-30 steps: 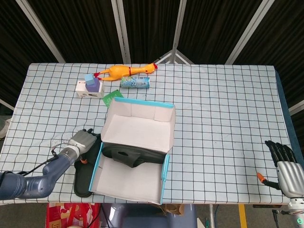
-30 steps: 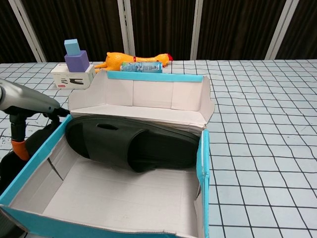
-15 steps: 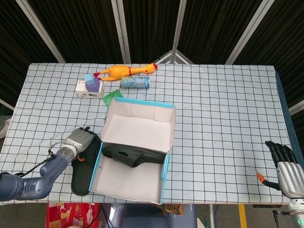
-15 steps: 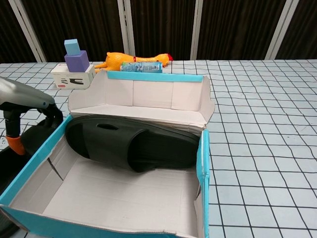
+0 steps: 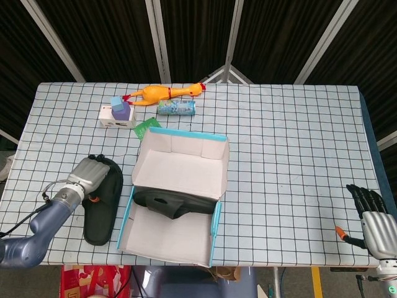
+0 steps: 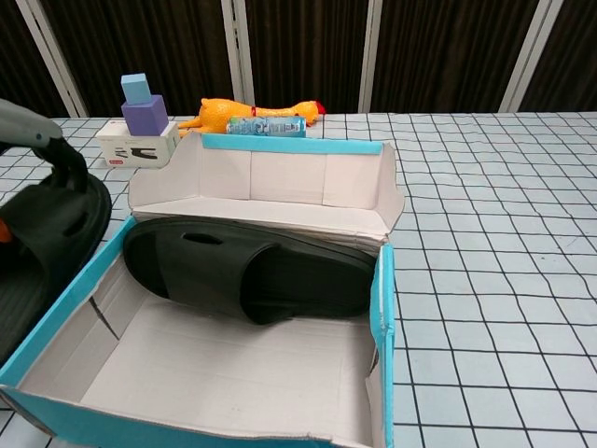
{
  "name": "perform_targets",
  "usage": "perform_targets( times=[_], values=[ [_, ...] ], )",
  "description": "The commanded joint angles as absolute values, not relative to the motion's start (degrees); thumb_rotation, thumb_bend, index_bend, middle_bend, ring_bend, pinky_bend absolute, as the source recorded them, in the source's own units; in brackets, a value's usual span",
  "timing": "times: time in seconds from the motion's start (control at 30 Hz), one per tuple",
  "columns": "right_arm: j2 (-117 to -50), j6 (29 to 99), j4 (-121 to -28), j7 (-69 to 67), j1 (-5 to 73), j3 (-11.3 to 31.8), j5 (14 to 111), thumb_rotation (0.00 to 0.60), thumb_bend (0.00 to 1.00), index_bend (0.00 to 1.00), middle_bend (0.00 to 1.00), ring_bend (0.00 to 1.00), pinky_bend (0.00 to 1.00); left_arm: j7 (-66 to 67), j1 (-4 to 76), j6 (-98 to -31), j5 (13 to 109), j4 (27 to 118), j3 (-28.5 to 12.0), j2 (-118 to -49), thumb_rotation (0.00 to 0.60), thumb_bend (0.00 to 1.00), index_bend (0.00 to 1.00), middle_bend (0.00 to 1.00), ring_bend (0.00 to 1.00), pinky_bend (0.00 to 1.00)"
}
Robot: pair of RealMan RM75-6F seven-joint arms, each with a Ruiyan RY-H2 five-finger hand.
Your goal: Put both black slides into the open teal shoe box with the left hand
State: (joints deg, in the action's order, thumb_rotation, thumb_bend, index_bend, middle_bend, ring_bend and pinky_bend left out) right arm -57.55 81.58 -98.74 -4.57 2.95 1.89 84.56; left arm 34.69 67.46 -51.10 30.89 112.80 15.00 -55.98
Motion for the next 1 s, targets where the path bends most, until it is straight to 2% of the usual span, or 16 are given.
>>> perform_targets(
  times=[0.03,0.2,0.33,0.5,0.7,0.8,1.0],
  values=[
    [-57.5,81.3,-98.8,-4.6,3.1,1.9,84.5,0.6,0.25,0.05,0.09,0.07,0.04,36.5,66.0,-56.8,36.3,117.9,14.8,-50.3,0.6,0.58,0.49,0.56,0.09,0.12],
    [-57.5,81.1,-98.9,-4.8,3.1,1.9,84.4,0.6,0.25,0.05,0.09,0.07,0.04,45.2,64.3,-68.3,47.8,126.8,14.7,-42.6,0.6,0.58,0.53,0.59,0.1,0.12],
    [-57.4,81.2,-98.9,-5.1,3.0,1.9,84.3,0.6,0.25,0.05,0.09,0.07,0.04,55.0,62.0,-77.1,61.7,131.8,15.0,-38.7,0.6,0.58,0.54,0.6,0.11,0.12],
    [-57.3,81.3,-98.8,-5.7,2.9,1.9,84.3,0.6,0.25,0.05,0.09,0.07,0.04,67.8,58.6,-81.8,81.0,133.4,15.1,-37.6,0.6,0.58,0.56,0.61,0.11,0.12],
    [-57.1,81.9,-98.9,-6.1,2.7,1.9,84.6,0.6,0.25,0.05,0.09,0.07,0.04,78.8,58.5,-77.7,100.6,130.1,11.3,-39.0,0.6,0.58,0.56,0.62,0.11,0.12],
    [-57.1,81.7,-98.8,-6.4,2.7,1.9,84.5,0.6,0.25,0.05,0.09,0.07,0.04,81.6,59.1,-73.6,105.2,130.1,9.1,-39.2,0.6,0.58,0.55,0.62,0.11,0.12],
    [-56.9,82.1,-98.7,-7.0,2.5,1.9,84.6,0.6,0.25,0.05,0.09,0.07,0.04,84.7,58.4,-64.8,108.1,132.3,6.5,-40.4,0.6,0.58,0.56,0.63,0.11,0.12]
  ],
)
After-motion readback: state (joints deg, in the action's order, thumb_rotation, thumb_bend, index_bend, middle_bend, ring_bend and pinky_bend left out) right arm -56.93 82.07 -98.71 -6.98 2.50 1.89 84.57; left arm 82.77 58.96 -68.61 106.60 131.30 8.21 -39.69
